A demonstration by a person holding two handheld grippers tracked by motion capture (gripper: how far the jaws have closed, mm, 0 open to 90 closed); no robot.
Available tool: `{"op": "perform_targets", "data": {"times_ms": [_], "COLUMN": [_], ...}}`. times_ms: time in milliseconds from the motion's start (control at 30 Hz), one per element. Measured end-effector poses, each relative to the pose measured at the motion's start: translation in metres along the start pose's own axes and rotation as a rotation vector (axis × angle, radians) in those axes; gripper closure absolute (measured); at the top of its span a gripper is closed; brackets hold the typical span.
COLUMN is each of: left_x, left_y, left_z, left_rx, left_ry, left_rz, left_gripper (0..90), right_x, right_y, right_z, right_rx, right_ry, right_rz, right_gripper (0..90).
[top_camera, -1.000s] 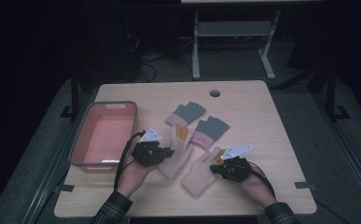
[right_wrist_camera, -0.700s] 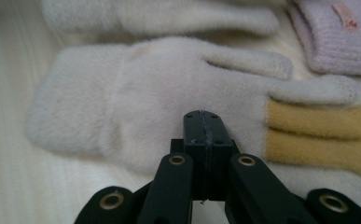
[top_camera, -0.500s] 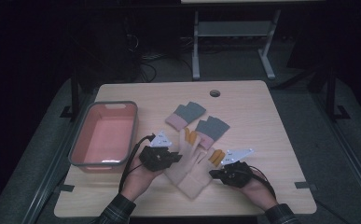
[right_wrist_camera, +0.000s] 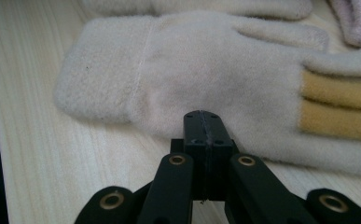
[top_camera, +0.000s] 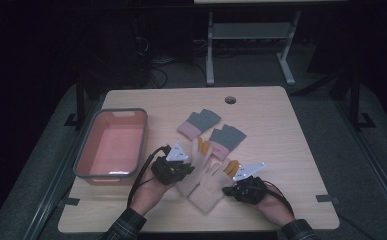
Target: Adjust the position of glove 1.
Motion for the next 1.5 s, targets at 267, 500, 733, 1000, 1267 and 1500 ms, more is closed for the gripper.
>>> {"op": "perform_targets", "data": {"times_ms": [267,500,733,1000,1267,1500], "left_x": [-0.017,-0.043,-0.053,-0.058,-0.046,-0.059], "left_y": [0.001,0.007,0.023,0.028,0.019,0.029], "left_z": [-0.013,-0.025,-0.024,-0.024,-0.022,-0.027], "left_rx": [-0.033,-0.041,-0.019,-0.018,-0.050,-0.036], "left_ry": [0.032,0.055,0.044,0.046,0.002,0.038], "left_rz": [0.049,0.117,0.150,0.173,0.160,0.163], "left_gripper": [84.9,84.6,81.0,62.3,53.6,47.9], "right_x": [0.002,0.003,0.003,-0.004,-0.024,-0.038], "right_y": [0.002,0.003,0.003,-0.007,-0.032,-0.038], "right_z": [-0.004,-0.004,-0.005,0.001,0.024,0.033], "right_rx": [-0.003,-0.004,-0.008,-0.021,-0.032,-0.034], "right_ry": [-0.005,-0.004,-0.010,0.017,0.084,0.114], "right_rz": [-0.004,-0.005,-0.004,0.005,0.039,0.089], "right_gripper": [89.9,89.9,89.8,89.3,85.9,65.0]}}
Point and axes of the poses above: each handheld gripper's, and its own axes: y roughly forward along the jaws, z roughly out of its underside, x roughly to its left, the point moved 8 cm from there along y, roughly forward along the jaws, and after that the axes turned 15 degrees about x, right-handed, at the moved point
